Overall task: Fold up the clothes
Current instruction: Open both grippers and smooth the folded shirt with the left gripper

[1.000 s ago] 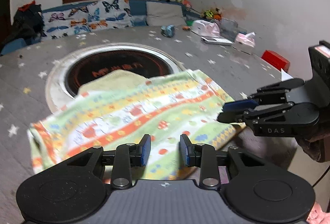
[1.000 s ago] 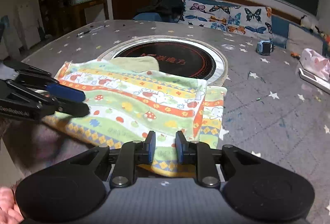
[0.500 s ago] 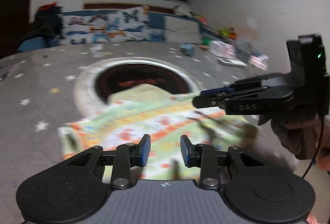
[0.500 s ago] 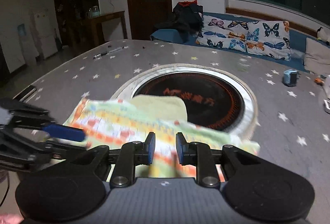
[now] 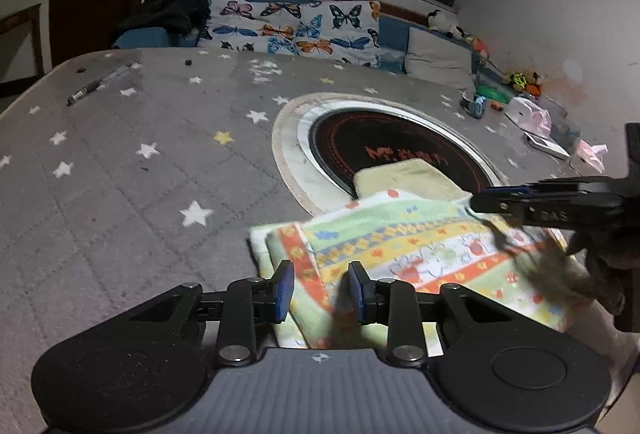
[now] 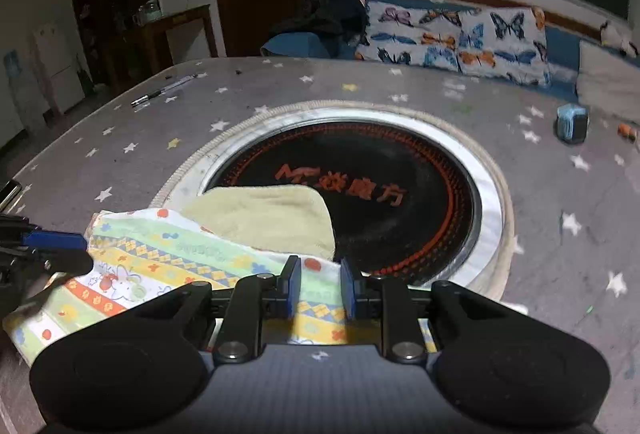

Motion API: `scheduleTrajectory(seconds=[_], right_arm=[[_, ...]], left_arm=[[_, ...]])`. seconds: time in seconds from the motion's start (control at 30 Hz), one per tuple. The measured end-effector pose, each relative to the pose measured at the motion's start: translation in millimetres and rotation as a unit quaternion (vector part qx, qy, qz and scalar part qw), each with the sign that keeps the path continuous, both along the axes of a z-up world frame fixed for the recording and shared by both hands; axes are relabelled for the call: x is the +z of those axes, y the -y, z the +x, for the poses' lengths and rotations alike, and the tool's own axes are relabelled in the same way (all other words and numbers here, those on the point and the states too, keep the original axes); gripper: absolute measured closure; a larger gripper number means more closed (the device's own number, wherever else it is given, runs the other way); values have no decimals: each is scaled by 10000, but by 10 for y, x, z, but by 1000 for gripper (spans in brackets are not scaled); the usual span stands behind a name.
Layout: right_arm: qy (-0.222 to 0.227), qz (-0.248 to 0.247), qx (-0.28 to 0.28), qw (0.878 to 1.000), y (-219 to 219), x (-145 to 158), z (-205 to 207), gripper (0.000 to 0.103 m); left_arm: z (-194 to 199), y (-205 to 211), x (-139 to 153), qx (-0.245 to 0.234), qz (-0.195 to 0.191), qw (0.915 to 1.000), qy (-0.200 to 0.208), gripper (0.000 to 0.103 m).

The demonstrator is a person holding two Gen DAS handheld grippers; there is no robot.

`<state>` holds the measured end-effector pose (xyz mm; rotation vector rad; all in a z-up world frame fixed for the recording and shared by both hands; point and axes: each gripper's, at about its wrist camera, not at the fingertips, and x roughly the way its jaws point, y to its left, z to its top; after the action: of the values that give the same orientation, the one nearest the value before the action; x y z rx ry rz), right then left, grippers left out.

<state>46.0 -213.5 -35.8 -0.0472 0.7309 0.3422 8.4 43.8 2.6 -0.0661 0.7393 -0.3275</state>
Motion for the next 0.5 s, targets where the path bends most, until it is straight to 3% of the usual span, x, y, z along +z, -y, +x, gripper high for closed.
scheduleTrajectory(seconds=[0.13, 0.5], right_arm=[[106, 63, 338, 9994, -127, 107, -119, 73], [172, -94, 1058, 9942, -628, 65, -328, 71]], left_arm=[[18, 2, 51, 100, 139, 9998, 115, 72], [15, 1, 87, 50, 236, 9996, 117, 72]])
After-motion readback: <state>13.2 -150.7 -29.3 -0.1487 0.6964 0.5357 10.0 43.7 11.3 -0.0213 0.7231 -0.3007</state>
